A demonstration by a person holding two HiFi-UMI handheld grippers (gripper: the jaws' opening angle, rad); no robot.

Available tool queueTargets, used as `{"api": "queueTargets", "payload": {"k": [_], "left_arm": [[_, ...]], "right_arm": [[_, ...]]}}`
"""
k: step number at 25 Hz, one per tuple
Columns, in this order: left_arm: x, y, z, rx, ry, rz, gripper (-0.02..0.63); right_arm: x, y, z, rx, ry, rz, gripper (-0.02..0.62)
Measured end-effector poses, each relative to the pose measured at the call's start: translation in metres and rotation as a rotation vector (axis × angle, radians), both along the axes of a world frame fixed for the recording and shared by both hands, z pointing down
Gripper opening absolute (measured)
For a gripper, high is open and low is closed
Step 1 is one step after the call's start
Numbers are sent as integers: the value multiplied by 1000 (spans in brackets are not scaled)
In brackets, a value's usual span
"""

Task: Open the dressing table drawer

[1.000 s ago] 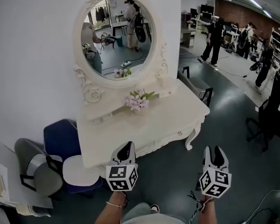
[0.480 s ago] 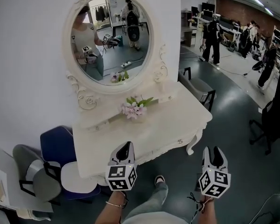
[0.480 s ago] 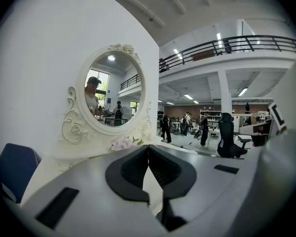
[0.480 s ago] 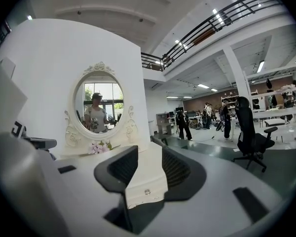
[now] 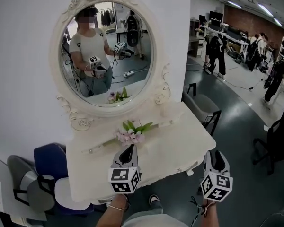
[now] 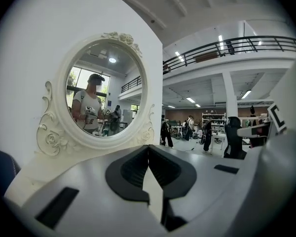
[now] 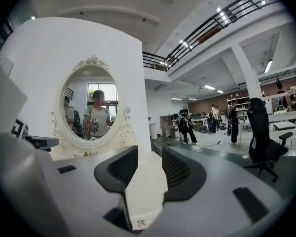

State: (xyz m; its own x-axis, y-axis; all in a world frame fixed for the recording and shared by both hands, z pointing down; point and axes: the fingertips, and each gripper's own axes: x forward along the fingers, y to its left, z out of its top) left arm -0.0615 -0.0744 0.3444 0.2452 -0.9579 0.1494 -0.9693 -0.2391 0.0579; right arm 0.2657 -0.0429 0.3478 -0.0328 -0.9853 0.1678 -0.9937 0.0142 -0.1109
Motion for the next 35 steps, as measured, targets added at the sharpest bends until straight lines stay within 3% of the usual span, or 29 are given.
{"api": "queueTargets", "payload": {"k": [7, 14, 26, 35], "left_arm": [[-13, -69, 1, -9, 3, -56, 18], [-35, -99, 4, -19, 19, -125, 18], [-90, -100, 9, -47, 36, -340, 18], [-109, -90, 9, -57, 21, -434, 18]], "right_arm": [[-4, -86, -5, 5, -1, -33, 158], [-19, -138, -3, -16, 9, -84, 158], [-64, -210, 1, -49, 25, -256, 158], [-87, -238, 2, -51, 19, -341, 158]]}}
